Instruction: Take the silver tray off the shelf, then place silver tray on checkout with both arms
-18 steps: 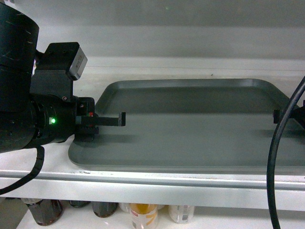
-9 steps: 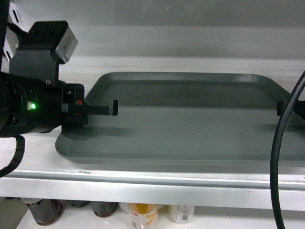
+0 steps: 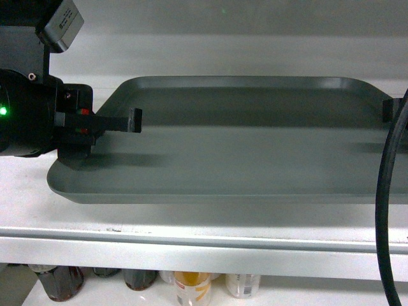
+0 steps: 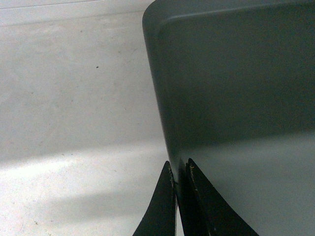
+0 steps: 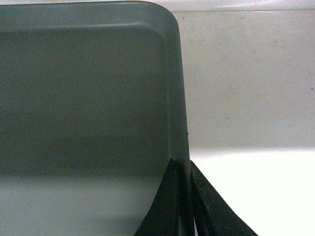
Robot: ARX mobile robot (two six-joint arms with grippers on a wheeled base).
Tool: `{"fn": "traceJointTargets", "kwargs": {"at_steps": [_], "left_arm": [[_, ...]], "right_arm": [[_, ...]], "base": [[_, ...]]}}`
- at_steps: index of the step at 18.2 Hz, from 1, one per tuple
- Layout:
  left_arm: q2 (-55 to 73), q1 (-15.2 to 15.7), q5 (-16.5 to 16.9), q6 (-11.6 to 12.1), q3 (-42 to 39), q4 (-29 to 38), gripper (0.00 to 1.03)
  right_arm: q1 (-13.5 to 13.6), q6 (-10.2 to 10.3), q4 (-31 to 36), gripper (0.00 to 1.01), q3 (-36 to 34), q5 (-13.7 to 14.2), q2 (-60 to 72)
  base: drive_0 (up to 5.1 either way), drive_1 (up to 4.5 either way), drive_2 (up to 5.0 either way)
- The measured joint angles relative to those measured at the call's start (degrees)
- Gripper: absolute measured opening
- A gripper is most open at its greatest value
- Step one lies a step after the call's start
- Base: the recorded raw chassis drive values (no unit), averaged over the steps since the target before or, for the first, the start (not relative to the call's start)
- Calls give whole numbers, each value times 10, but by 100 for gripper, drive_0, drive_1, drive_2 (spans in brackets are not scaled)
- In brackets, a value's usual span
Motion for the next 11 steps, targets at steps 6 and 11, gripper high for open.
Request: {"fn": "traceJointTargets", "kwargs": {"at_steps": [6,11], "left_arm": [[-6,0,1,3,4,-5,3],[-6,0,1,5,4,0,3]], "right_arm": [[-1,10,-3,3,0,3,0],[-2,12,-3,3,0,3,0]], "base": [[0,0,0],[0,0,0]]}}
